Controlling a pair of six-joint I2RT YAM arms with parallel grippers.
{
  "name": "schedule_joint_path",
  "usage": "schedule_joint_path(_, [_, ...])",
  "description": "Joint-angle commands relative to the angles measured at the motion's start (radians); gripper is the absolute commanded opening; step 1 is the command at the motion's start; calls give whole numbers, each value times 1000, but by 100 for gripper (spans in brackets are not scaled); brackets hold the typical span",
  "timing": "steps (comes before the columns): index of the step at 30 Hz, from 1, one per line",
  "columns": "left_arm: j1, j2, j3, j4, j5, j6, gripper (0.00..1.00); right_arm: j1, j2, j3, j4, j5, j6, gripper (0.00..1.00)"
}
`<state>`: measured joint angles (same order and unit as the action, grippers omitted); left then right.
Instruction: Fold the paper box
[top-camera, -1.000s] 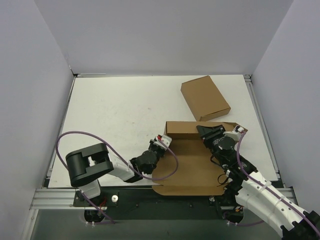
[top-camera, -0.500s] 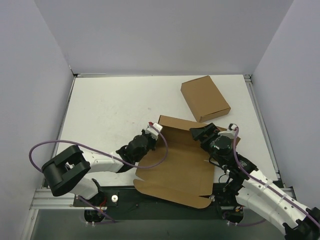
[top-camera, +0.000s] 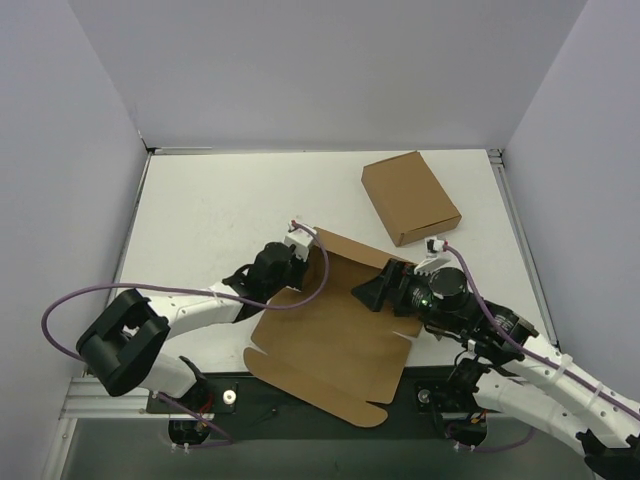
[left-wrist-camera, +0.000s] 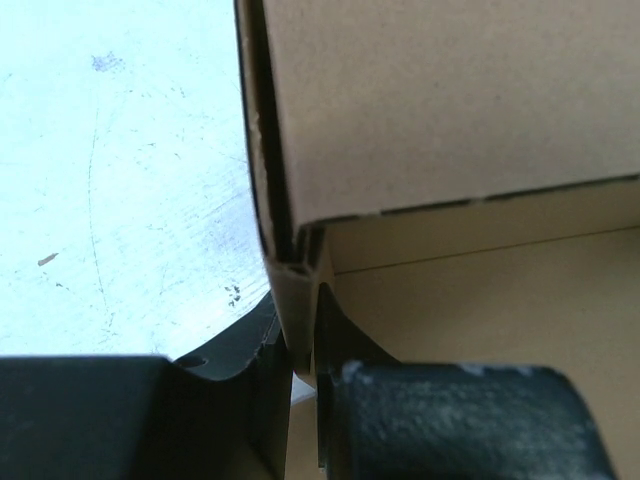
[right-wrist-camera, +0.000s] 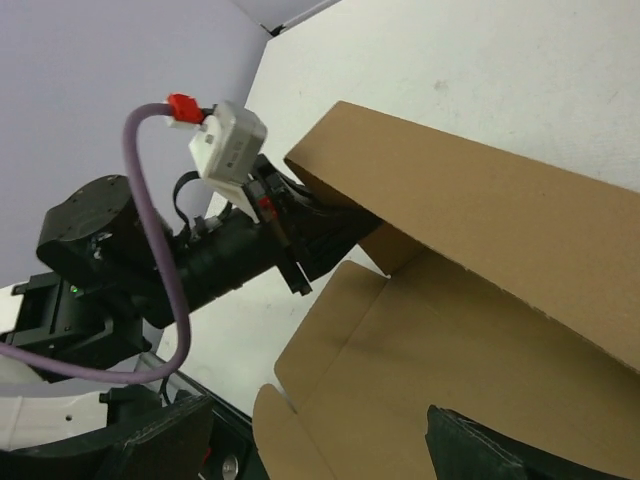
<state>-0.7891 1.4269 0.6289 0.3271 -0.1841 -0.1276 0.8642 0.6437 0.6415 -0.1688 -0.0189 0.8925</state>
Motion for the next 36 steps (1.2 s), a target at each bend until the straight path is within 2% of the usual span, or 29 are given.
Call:
schedule_joint_path(1, [17,-28,48,-144,89,-1,16,4,31,167,-142,-34,-261,89])
schedule_joint_path(6, [40,-40,101,-229,173,-3,17,7,94,276,-213,74,-536,88])
schedule_joint_path(12, [62,-26,169,-384,228,-3,18,59,212,284,-224,236,-801,86])
schedule_joint_path(19, [79,-29,204,-461,271,-3,18,241,358,259,-134,593,-938,85])
schedule_joint_path(21, [80,-28,207,-470,290,0,18,260,405,257,-97,648,-964,85])
schedule_joint_path(24, [82,-29,212,-479,305,9,17,295,468,257,-43,755,-1023,80])
schedule_joint_path(29, [82,-40,212,-482,319,20,17,302,536,248,0,794,-1099,57])
schedule_joint_path(30, [82,-43,209,-482,318,22,17,302,553,244,6,798,-1104,46])
schedule_joint_path(32, [82,-48,207,-477,316,23,17,302,562,238,6,807,-1106,32])
schedule_joint_path(33, [82,-48,204,-477,308,19,18,302,568,234,0,815,-1104,22])
schedule_joint_path(36, [83,-57,189,-450,255,-21,17,306,568,234,-24,801,-1081,10])
